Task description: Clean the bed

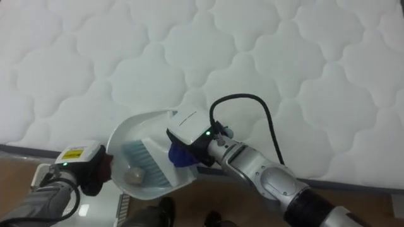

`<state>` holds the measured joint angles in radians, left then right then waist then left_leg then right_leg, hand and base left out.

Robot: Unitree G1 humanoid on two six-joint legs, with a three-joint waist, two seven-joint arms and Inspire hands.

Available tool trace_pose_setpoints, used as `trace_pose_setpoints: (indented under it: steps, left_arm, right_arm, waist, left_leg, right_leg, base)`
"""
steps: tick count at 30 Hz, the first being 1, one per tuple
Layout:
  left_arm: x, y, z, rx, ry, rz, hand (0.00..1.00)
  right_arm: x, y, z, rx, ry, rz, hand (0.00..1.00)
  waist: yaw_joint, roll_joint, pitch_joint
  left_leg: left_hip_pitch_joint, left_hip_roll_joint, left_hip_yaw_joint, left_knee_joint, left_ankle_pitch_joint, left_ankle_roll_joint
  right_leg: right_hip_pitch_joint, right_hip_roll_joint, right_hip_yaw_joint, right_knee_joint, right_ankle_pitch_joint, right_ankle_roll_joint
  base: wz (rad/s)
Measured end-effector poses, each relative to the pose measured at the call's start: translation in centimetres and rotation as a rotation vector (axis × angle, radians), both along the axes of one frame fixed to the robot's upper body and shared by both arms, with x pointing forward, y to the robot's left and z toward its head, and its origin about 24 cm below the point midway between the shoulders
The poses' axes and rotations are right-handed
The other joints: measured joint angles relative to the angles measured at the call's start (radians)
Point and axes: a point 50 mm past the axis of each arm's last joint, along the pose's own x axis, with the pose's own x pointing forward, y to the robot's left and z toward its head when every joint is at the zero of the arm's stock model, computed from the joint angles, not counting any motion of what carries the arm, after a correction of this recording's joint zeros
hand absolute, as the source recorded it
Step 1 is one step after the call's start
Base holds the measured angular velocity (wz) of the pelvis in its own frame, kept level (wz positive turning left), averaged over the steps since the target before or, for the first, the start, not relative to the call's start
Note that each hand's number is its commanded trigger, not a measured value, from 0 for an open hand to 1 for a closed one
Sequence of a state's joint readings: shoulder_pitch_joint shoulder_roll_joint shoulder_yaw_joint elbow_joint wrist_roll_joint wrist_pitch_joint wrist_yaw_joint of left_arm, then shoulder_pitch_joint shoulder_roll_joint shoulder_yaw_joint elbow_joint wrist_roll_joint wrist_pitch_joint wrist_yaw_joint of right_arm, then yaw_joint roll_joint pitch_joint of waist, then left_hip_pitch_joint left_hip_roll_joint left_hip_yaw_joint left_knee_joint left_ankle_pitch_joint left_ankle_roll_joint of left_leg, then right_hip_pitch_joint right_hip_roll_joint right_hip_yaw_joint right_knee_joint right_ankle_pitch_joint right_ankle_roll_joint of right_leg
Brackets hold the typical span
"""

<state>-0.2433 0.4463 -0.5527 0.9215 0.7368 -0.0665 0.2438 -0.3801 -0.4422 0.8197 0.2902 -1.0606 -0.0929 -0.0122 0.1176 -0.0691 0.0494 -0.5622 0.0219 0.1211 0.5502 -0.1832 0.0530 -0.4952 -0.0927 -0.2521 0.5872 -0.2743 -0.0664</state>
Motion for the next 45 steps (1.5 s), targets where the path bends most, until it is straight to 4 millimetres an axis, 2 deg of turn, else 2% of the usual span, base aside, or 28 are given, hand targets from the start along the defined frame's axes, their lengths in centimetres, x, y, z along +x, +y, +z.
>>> trace_pose_setpoints:
  steps: [5,7,10,12,14,16,20,22,24,28,29,30,31,32,36,38,40,41,42,44,45]
  left_arm:
    - [-0.6,0.3,-0.3,0.014,0.032,-0.003,1.0]
    - [-1.0,0.8,-0.3,0.012,0.04,0.009,1.0]
    - [-2.2,1.8,-0.7,0.025,0.067,0.045,1.0]
    - [-3.0,2.7,-0.8,0.036,0.091,0.066,1.0]
    - [-3.5,3.4,-0.8,0.05,0.098,0.078,1.0]
    - [-4.3,3.5,-0.8,0.046,0.099,0.082,1.0]
    - [-4.6,2.7,-0.6,0.014,0.089,0.053,1.0]
    - [-4.9,2.7,-0.3,-0.003,0.07,0.059,1.0]
    - [-4.7,2.8,0.0,-0.019,0.053,0.075,1.0]
    - [-4.3,3.6,0.7,-0.072,0.027,0.156,1.0]
    - [-4.3,3.7,0.9,-0.08,0.018,0.168,1.0]
    - [-4.1,3.8,1.2,-0.101,-0.001,0.186,1.0]
    - [-4.0,3.8,1.4,-0.121,-0.016,0.198,1.0]
    - [-4.0,3.7,1.5,-0.137,-0.022,0.208,1.0]
    - [-5.2,2.5,1.3,-0.223,-0.03,0.245,1.0]
    - [-5.4,1.9,0.9,-0.246,-0.021,0.253,1.0]
    - [-5.7,1.3,0.7,-0.277,-0.019,0.268,1.0]
    - [-5.9,1.2,0.6,-0.285,-0.017,0.273,1.0]
    - [-6.2,0.8,0.4,-0.302,-0.013,0.28,1.0]
    - [-6.7,0.4,0.1,-0.329,-0.005,0.305,1.0]
    - [-6.8,0.1,-0.1,-0.344,-0.004,0.321,1.0]
  right_arm:
    - [0.3,-1.1,0.3,-0.022,-0.013,-0.005,1.0]
    - [0.7,-2.2,0.7,-0.055,-0.047,-0.018,1.0]
    - [0.9,-4.3,1.3,-0.081,-0.08,-0.062,1.0]
    - [0.9,-5.1,1.4,-0.103,-0.106,-0.083,1.0]
    - [1.0,-5.6,1.5,-0.117,-0.123,-0.098,1.0]
    - [0.9,-5.8,1.5,-0.097,-0.135,-0.109,1.0]
    - [0.0,-7.1,0.8,-0.056,-0.137,-0.161,1.0]
    - [-1.1,-8.5,0.1,-0.024,-0.137,-0.223,1.0]
    - [-1.5,-10.0,0.0,-0.002,-0.151,-0.283,1.0]
    - [-1.6,-12.6,0.6,0.085,-0.226,-0.412,1.0]
    - [-1.5,-12.9,0.8,0.102,-0.238,-0.427,0.89]
    - [-1.5,-13.5,1.0,0.149,-0.253,-0.466,0.52]
    - [-1.4,-13.9,1.0,0.199,-0.256,-0.509,0.07]
    - [-1.4,-14.1,1.0,0.228,-0.25,-0.535,0.0]
    - [-1.5,-15.2,0.9,0.488,-0.204,-0.722,0.0]
    - [-1.5,-15.8,0.7,0.613,-0.183,-0.815,0.0]
    - [-1.5,-16.2,0.5,0.802,-0.168,-0.938,0.0]
    - [-1.6,-16.3,0.3,0.843,-0.16,-0.968,0.0]
    - [-1.8,-16.7,-0.2,0.911,-0.135,-1.034,0.0]
    - [-2.2,-17.4,-0.8,1.014,-0.109,-1.135,0.0]
    - [-2.4,-17.9,-0.9,1.079,-0.101,-1.196,0.0]
  waist:
    - [0.003,0.001,-0.0012]
    - [0.002,0.004,-0.0031]
    - [0.006,0.01,-0.0162]
    - [0.006,0.01,-0.021]
    - [0.007,0.011,-0.0222]
    - [0.0,0.014,-0.0268]
    - [-0.004,0.02,-0.0406]
    - [-0.035,0.021,-0.0421]
    - [-0.059,0.025,-0.0432]
    - [-0.056,0.033,-0.0422]
    - [-0.055,0.034,-0.0421]
    - [-0.055,0.035,-0.0425]
    - [-0.052,0.035,-0.0428]
    - [-0.052,0.035,-0.0429]
    - [-0.06,0.037,-0.0426]
    - [-0.049,0.036,-0.0429]
    - [-0.054,0.036,-0.0426]
    - [-0.059,0.036,-0.0427]
    - [-0.063,0.038,-0.0423]
    - [-0.07,0.04,-0.0428]
    - [-0.08,0.043,-0.0435]
  left_leg:
    - [0.034,-0.001,0.0,0.003,-0.008,0.004]
    - [0.056,-0.002,-0.002,-0.002,-0.012,0.004]
    - [0.099,-0.003,-0.002,-0.034,-0.012,0.004]
    - [0.135,-0.005,-0.002,-0.05,-0.012,0.004]
    - [0.179,-0.012,-0.005,-0.077,-0.011,0.004]
    - [0.228,-0.026,-0.012,-0.109,-0.01,0.004]
    - [0.283,-0.047,-0.053,-0.148,-0.007,0.008]
    - [0.324,-0.075,-0.116,-0.171,-0.004,0.011]
    - [0.337,-0.091,-0.159,-0.175,-0.001,0.014]
    - [0.354,-0.109,-0.213,-0.176,0.0,0.014]
    - [0.353,-0.11,-0.218,-0.176,0.0,0.014]
    - [0.352,-0.116,-0.232,-0.176,0.0,0.013]
    - [0.353,-0.12,-0.24,-0.178,0.002,0.011]
    - [0.355,-0.121,-0.249,-0.178,0.002,0.011]
    - [0.362,-0.14,-0.297,-0.177,0.003,0.008]
    - [0.369,-0.143,-0.312,-0.179,0.005,0.006]
    - [0.359,-0.149,-0.335,-0.172,0.009,-0.001]
    - [0.358,-0.152,-0.342,-0.172,0.01,-0.002]
    - [0.356,-0.159,-0.355,-0.17,0.013,-0.005]
    - [0.34,-0.163,-0.356,-0.166,0.016,-0.007]
    - [0.32,-0.16,-0.339,-0.155,0.019,-0.006]
  right_leg:
    - [0.033,-0.002,0.002,0.0,-0.003,0.005]
    - [0.059,-0.001,-0.001,-0.01,-0.004,0.007]
    - [0.108,0.005,-0.002,-0.051,0.001,0.013]
    - [0.148,0.007,-0.003,-0.073,0.004,0.016]
    - [0.19,0.006,-0.004,-0.095,0.005,0.019]
    - [0.237,0.003,0.001,-0.114,0.002,0.029]
    - [0.313,0.008,0.002,-0.158,0.008,0.04]
    - [0.383,0.01,0.007,-0.194,0.001,0.054]
    - [0.412,0.012,0.02,-0.196,0.0,0.057]
    - [0.47,0.026,0.051,-0.26,0.003,0.067]
    - [0.475,0.028,0.051,-0.269,0.004,0.067]
    - [0.485,0.029,0.047,-0.283,0.004,0.068]
    - [0.49,0.029,0.047,-0.287,0.004,0.068]
    - [0.499,0.031,0.046,-0.296,0.004,0.068]
    - [0.546,0.037,0.047,-0.348,0.007,0.073]
    - [0.556,0.039,0.037,-0.35,0.007,0.073]
    - [0.564,0.043,-0.002,-0.352,0.007,0.073]
    - [0.568,0.044,-0.007,-0.353,0.007,0.073]
    - [0.576,0.045,-0.038,-0.355,0.007,0.073]
    - [0.584,0.048,-0.082,-0.366,0.007,0.073]
    - [0.586,0.051,-0.12,-0.366,0.007,0.072]
  base:
    - [0.01]
    - [0.0]
    - [-0.01]
    - [0.02]
    - [0.05]
    - [0.13]
    - [0.39]
    - [0.8]
    - [0.85]
    - [0.46]
    - [0.29]
    - [0.33]
    - [0.34]
    - [0.31]
    - [0.34]
    - [0.34]
    - [0.44]
    - [0.54]
    - [0.61]
    - [0.71]
    - [0.93]
